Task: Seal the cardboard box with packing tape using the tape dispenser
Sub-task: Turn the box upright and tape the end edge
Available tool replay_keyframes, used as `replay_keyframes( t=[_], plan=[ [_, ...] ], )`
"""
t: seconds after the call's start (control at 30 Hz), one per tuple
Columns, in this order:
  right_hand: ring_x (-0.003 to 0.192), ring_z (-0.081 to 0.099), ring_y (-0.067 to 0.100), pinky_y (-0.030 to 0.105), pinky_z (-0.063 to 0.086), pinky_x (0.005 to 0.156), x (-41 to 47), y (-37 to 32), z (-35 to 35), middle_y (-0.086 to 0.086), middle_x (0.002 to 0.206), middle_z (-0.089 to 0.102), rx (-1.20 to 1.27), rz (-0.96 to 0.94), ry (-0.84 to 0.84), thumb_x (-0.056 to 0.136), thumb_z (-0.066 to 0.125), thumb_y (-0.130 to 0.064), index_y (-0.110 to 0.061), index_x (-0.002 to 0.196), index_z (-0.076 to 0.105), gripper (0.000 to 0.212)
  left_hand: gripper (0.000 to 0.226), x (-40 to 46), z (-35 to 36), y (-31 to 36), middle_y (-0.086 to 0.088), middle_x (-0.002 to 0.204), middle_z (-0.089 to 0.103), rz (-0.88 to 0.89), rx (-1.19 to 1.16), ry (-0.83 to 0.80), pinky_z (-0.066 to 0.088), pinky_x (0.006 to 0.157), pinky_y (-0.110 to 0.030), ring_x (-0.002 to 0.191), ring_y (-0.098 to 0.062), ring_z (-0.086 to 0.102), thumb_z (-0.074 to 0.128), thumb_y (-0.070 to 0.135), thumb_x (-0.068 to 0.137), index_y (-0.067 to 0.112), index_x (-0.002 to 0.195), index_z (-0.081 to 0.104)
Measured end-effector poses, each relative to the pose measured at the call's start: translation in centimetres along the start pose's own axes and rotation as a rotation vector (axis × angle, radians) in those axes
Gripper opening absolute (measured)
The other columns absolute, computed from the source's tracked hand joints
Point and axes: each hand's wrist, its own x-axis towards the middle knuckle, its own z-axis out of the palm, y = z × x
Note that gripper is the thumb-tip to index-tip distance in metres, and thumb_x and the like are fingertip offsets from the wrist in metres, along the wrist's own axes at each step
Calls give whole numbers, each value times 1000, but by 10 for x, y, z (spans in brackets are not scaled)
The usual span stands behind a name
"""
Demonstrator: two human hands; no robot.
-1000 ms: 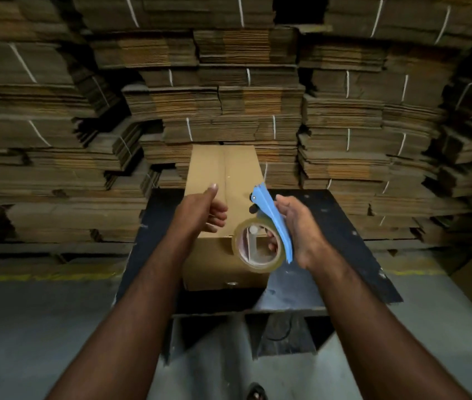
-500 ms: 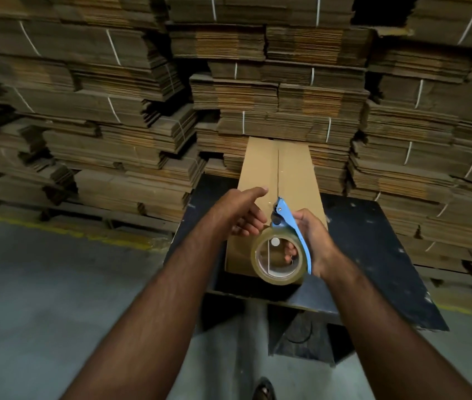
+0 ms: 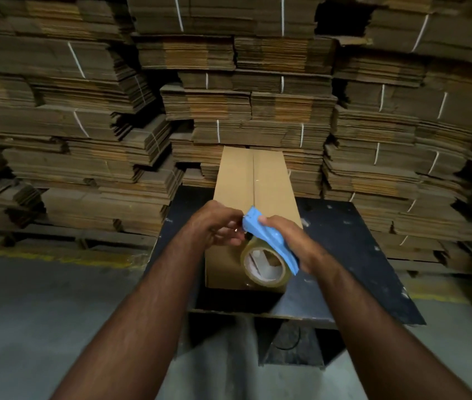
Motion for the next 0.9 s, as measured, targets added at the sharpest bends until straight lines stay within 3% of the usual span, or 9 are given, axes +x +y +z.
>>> replay_keyframes(
  t=[0.1, 0.17, 0.27, 0.37, 0.47, 0.67, 0.77, 0.9],
  plan=[
    [82, 66, 14, 34, 52, 72, 0, -12, -10, 3, 96, 71, -327, -170, -52, 60, 78, -71, -29, 101, 57, 62, 17, 9, -5, 4, -12, 86, 77, 24, 7, 21, 57, 64, -32, 72, -23, 74, 66, 20, 90, 7, 100, 69],
    [82, 65, 9, 26, 50, 65, 2, -17, -18, -6, 97, 67, -542, -248, -67, 61, 85, -58, -38, 107, 50, 61, 13, 15, -7, 8, -11, 84, 75, 62, 76, 50, 52, 63, -30, 69, -23, 72, 64, 19, 92, 8, 97, 69],
    [77, 61, 11, 24, 47, 59, 10, -25, -22, -4, 97, 63, -756, -354, -34, 67, 83, -42, -39, 115, 43, 62, 15, 23, -6, 15, -12, 76, 69, 143, 195, 132, 46, 60, -27, 62, -23, 65, 58, 15, 96, 10, 84, 65],
    [80, 60, 19, 24, 46, 58, 22, -30, -30, 0, 101, 62, -830, -464, -7, 71, 80, -45, -32, 122, 43, 64, 18, 33, 2, 19, -12, 72, 66, 208, 204, 229, 44, 63, -29, 62, -23, 61, 56, 11, 96, 10, 79, 62],
    [81, 61, 15, 26, 54, 64, 35, -35, -44, -1, 106, 63, -844, -505, -30, 73, 80, -48, -31, 126, 39, 69, 18, 43, 11, 23, -11, 74, 65, 204, 174, 275, 44, 63, -29, 61, -22, 59, 54, 10, 97, 8, 82, 63],
    [90, 63, 17, 38, 61, 72, 63, -41, -68, 2, 111, 63, -863, -559, -107, 69, 80, -55, -36, 126, 39, 73, 14, 65, 15, 19, -5, 63, 65, 226, 139, 436, 40, 43, -21, 43, -12, 53, 60, 13, 93, 11, 82, 68],
    [90, 59, 16, 31, 53, 67, 73, -49, -78, 1, 110, 61, -942, -633, -136, 69, 79, -58, -34, 130, 46, 73, 23, 59, 15, 7, 3, 45, 57, 268, 71, 517, 30, 39, -17, 39, -12, 42, 66, 15, 91, 11, 69, 65],
    [90, 55, 12, 22, 42, 63, 79, -64, -92, -3, 110, 62, -1049, -693, -220, 71, 79, -55, -32, 131, 54, 69, 28, 48, -3, -6, -4, 59, 68, 220, 26, 588, 34, 47, -21, 42, -13, 44, 72, 25, 87, 7, 67, 70]
  ],
)
